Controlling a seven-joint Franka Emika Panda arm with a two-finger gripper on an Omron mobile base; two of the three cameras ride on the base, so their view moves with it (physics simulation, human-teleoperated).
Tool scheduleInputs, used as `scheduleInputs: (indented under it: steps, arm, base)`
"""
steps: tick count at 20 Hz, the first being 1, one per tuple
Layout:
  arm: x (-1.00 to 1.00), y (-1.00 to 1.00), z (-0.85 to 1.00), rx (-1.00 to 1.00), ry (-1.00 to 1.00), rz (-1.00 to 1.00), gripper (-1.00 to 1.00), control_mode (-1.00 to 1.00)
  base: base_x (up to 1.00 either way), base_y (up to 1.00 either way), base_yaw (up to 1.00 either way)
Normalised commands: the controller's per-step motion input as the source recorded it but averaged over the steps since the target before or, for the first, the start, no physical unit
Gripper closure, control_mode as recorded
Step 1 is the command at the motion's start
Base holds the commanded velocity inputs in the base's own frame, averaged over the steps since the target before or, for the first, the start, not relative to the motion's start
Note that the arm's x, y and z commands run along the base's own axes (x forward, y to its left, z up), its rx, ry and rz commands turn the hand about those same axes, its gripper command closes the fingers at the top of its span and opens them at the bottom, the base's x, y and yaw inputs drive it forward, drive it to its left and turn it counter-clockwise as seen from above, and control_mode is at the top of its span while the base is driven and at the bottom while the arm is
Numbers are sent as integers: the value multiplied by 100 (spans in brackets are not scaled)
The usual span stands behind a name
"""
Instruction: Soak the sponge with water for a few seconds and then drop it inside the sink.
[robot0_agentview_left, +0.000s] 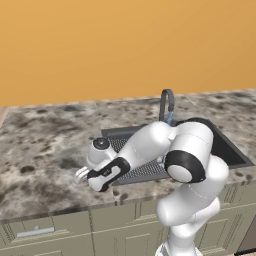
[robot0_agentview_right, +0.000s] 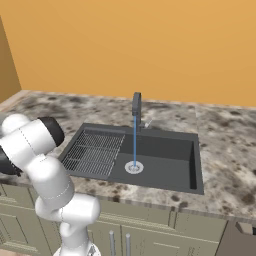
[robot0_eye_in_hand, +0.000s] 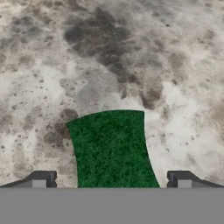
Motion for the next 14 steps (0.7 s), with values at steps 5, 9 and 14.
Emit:
scheduleInputs:
  steps: [5, 9, 14]
  arm:
    - [10, 0, -17, -3, 0, 0, -100, -100]
    - [11, 0, -15, -3, 0, 0, -100, -100]
    - [4, 0, -12, -1, 0, -1, -100, -100]
  base:
    - [0, 0, 0]
    - [0, 0, 0]
    - [0, 0, 0]
